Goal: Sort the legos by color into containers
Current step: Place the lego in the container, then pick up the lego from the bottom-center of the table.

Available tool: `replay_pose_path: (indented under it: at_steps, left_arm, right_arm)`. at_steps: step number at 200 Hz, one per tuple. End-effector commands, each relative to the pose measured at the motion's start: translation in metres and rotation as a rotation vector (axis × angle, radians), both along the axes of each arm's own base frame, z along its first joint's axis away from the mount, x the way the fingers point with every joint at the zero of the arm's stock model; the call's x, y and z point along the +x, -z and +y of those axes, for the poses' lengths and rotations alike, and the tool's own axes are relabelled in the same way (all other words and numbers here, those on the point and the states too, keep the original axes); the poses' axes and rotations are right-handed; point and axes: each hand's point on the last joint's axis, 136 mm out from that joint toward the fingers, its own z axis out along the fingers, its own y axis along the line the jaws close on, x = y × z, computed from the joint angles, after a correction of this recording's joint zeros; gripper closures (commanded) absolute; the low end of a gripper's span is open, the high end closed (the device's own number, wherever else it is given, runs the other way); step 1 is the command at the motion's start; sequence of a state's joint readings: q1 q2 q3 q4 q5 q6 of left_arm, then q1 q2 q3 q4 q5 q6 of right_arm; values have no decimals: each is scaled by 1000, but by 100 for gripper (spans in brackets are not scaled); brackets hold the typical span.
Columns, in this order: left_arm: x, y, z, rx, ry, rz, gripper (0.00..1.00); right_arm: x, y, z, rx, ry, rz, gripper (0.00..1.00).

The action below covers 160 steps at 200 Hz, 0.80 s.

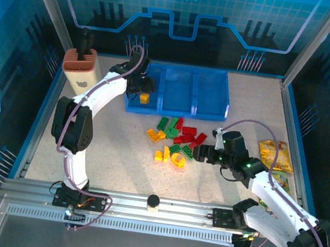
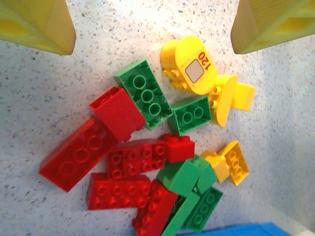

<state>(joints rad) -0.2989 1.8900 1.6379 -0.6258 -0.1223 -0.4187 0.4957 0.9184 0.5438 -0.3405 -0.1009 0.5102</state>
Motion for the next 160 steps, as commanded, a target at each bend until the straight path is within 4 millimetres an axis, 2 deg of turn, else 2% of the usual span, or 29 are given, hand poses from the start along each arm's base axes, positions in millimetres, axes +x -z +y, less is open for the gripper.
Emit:
replay_pose_path:
  at_steps: [1,12,40,84,120,129,132,160]
  left_arm:
    - [-21,-42,-6,-38,34,-72,35]
    - [-31,-58,-8,-48,49,-116,35]
    - [-62,-74,-7,-54,84,-186,34]
    - [-121,-80,1,-121,122,-288,32]
    - [-163,-64,16,-118,109,-277,31]
    - [-171,-58,21,-104,101,-266,31]
    - [-174,-57,22,-102,99,-265,31]
    - [-192,-43,32,-87,88,-242,31]
  right_arm:
    - [-3,-8,10,-62,-73,-28,20]
    - [-7,-6,17,-100,-122,-35,20]
    - [-15,4,32,-207,-233,-23,22]
    - [-24,23,60,-331,-412,37,28]
    - [-24,42,78,-448,-479,71,32]
    - [-25,52,76,-490,-481,87,32]
    - [-20,46,82,-490,-477,71,32]
    - [-13,55,87,-560,-476,78,32]
